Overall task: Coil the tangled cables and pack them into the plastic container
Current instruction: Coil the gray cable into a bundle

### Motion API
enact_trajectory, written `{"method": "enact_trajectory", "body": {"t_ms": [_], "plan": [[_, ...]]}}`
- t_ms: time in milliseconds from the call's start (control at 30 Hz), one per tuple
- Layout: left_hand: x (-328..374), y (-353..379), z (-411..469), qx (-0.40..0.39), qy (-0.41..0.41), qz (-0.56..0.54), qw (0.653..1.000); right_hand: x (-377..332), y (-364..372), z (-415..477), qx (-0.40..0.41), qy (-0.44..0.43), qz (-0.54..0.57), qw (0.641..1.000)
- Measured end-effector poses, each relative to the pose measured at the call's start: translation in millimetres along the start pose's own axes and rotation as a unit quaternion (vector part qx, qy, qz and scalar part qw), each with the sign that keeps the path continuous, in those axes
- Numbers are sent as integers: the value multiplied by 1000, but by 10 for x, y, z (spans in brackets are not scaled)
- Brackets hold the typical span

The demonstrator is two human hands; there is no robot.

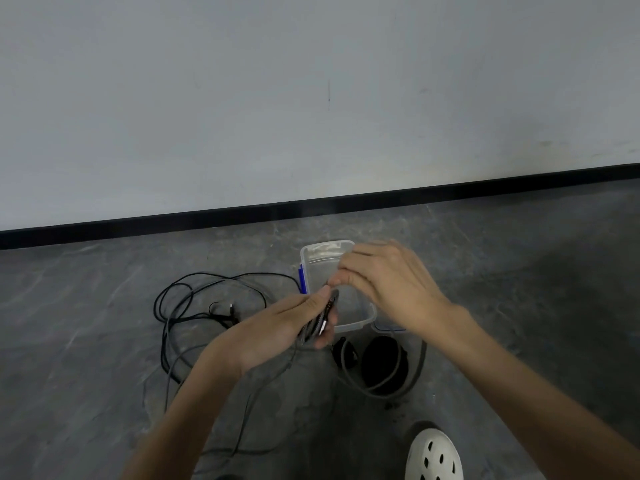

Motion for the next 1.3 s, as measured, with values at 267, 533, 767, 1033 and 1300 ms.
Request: {"method": "enact_trajectory", "body": {"t_ms": [267,533,767,1033,1300], "plan": [[54,-5,28,1,105,-86,991,21,16,28,42,-33,45,998],[105,-59,40,7,159,-173,972,98,89,25,73,-51,131,987],[150,-107,7,5,200,-247,948,124,124,43,81,-27,128,988],[136,-162,47,47,240,-288,926,31,459,116,18,29,187,982],[154,-138,71,62,244,-363,897,-83,530,161,6,20,301,953]]}}
Point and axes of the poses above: each hand's wrist, its own z-axis towards the middle knuckle, its own y-axis out of the palm, x = y × z, the point moved 5 cm from there along z, towards the middle knuckle, and after that the axes turned 9 degrees about -x, right-handed, at the moved point
